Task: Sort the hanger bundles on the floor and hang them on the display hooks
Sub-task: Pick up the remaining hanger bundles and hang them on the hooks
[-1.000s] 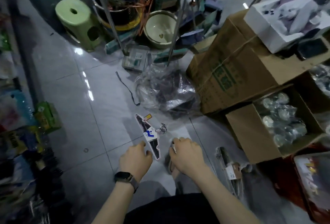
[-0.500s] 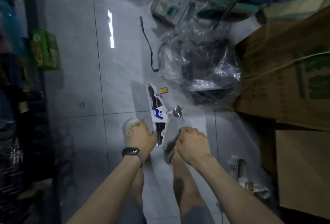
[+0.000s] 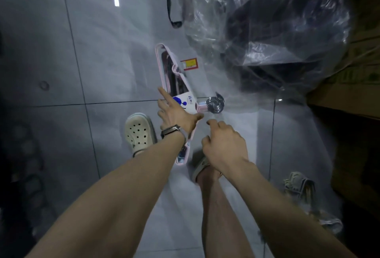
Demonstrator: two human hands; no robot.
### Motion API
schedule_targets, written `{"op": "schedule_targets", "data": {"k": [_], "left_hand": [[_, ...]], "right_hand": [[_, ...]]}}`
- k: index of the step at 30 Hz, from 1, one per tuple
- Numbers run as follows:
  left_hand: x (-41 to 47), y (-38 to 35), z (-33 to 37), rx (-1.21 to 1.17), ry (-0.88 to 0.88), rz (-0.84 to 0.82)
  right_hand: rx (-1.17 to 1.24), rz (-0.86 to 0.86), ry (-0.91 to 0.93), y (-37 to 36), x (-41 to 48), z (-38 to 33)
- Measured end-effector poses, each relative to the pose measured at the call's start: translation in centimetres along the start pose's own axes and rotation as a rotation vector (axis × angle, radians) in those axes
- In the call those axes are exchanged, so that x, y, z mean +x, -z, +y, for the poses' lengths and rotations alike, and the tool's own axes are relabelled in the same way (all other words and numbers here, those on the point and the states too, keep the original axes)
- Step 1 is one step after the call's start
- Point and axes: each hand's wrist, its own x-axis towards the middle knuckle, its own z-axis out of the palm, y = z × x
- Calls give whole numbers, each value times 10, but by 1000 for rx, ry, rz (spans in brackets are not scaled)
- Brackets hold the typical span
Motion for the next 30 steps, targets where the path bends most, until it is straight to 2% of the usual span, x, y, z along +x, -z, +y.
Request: {"op": "schedule_targets", "data": {"k": [8,13,18,20,24,30], "left_hand": [[8,-17,-5,-143,71,58],[7,31,-18,-187,85,133],[24,91,-42,-242,124,234],[36,106,-56,-255,130,260],[59,117,-83,-267,111,272],[77,109,-116,-301,73,222]], "right_hand": [[62,-38,-67,-18,-4,5],[111,-59,-104,-13,-9,-12],[323,17,-189,-22,21,-49],[429,34,-280,-29,40,-65],[574,-39,-553,-53,82,-93],[638,82,-709,-83,123,-108]]}}
